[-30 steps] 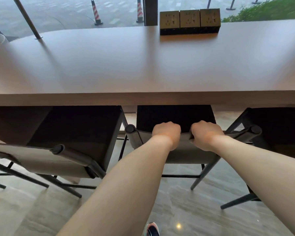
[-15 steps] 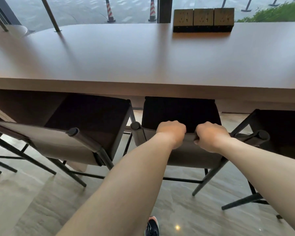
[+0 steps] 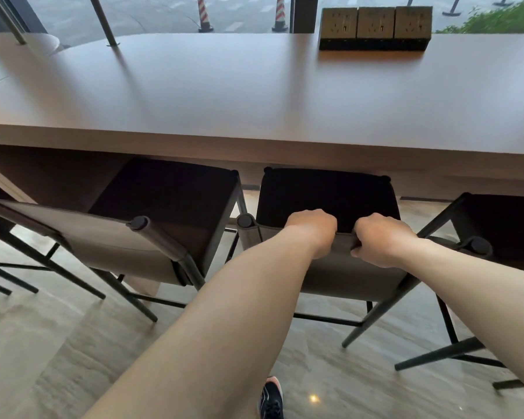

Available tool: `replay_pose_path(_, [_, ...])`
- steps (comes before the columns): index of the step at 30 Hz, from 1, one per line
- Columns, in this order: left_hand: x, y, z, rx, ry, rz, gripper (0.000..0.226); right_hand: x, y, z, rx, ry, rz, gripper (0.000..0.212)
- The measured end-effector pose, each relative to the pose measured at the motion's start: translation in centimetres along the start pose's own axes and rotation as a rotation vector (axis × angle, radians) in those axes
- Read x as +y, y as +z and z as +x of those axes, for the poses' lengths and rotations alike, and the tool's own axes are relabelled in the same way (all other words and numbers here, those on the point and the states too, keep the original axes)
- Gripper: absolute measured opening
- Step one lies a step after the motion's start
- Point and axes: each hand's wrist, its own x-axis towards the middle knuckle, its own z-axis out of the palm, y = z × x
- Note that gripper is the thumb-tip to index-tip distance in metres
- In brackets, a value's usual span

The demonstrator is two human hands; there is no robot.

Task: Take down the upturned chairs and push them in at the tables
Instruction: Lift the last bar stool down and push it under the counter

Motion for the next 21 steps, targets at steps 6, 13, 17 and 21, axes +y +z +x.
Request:
replay_pose_path(6, [0.1,-0.4,-0.1,-0.071,-0.003,-0.03,0.017,-0.1,-0.5,-0.1,-0.072,-0.031,0.015,0.026])
replay_pose_path(13, [0.7,-0.5,-0.7,-0.038,-0.006,0.04,0.009,0.1,-0.6,-0.2,-0.094,-0.05,0.025,0.023])
replay_pose_path(17, [1.6,-0.1,-0.8,0.004,-0.018,-0.016,0.005,-0.2,-0.4,-0.5,-0.079,-0.028,0.049,0.024])
replay_pose_path(21, [2.1,1.3,-0.7,0.131,-0.047,0.013,0.009,-0.4,0.8,-0.8,-0.006,-0.004,0.132,0.023])
